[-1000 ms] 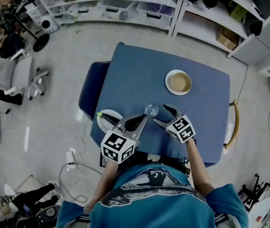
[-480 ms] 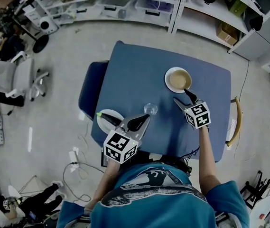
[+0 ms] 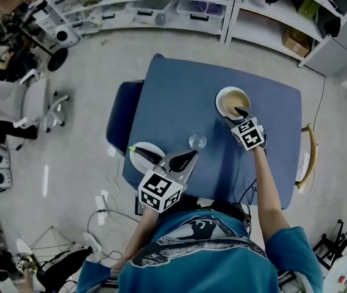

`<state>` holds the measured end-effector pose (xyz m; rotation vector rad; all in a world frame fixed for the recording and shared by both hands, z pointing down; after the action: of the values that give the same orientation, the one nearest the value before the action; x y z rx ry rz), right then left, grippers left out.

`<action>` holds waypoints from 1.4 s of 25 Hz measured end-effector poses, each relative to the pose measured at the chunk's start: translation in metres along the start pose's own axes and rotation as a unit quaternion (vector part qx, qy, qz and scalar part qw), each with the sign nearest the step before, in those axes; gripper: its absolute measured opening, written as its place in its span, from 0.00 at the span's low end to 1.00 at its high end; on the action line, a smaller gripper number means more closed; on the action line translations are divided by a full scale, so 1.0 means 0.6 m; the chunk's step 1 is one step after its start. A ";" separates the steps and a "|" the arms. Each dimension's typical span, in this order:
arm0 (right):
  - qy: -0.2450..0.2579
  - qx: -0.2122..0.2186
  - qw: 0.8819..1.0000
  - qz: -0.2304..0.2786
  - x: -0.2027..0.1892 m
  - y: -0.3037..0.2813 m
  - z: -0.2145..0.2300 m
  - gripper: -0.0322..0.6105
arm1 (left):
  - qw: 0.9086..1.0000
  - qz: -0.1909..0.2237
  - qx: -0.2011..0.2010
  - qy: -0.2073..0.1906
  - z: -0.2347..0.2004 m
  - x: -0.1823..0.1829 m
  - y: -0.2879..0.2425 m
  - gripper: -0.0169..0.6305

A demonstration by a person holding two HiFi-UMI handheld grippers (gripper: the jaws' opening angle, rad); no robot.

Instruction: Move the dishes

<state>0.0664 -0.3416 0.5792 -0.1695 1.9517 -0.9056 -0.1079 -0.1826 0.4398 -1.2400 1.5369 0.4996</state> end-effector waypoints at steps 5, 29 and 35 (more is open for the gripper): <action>0.035 -0.017 0.999 -0.038 -0.023 -0.011 -0.012 0.15 | 1.000 0.001 0.006 0.002 -0.005 -0.001 0.006 0.05; -0.004 -0.051 0.998 -0.034 -0.102 0.187 -0.072 0.08 | 1.000 -0.016 -0.025 -0.004 0.019 -0.021 -0.003 0.05; -0.018 -0.077 0.994 -0.076 -0.167 0.251 -0.075 0.08 | 0.999 -0.022 -0.042 -0.008 0.030 -0.024 -0.015 0.05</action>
<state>0.1206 -0.1640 0.5637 -0.4262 1.9965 -0.8429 -0.0931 -0.1648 0.4484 -1.3280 1.4841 0.5483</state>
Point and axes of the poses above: the fingertips, and each gripper's own axes: y backward along the fingers, z to its right, x out of its top, the point moved 3 cm from there along y, backward along the fingers, and after that the axes turned 11 degrees about -x, right-handed, at the moved point
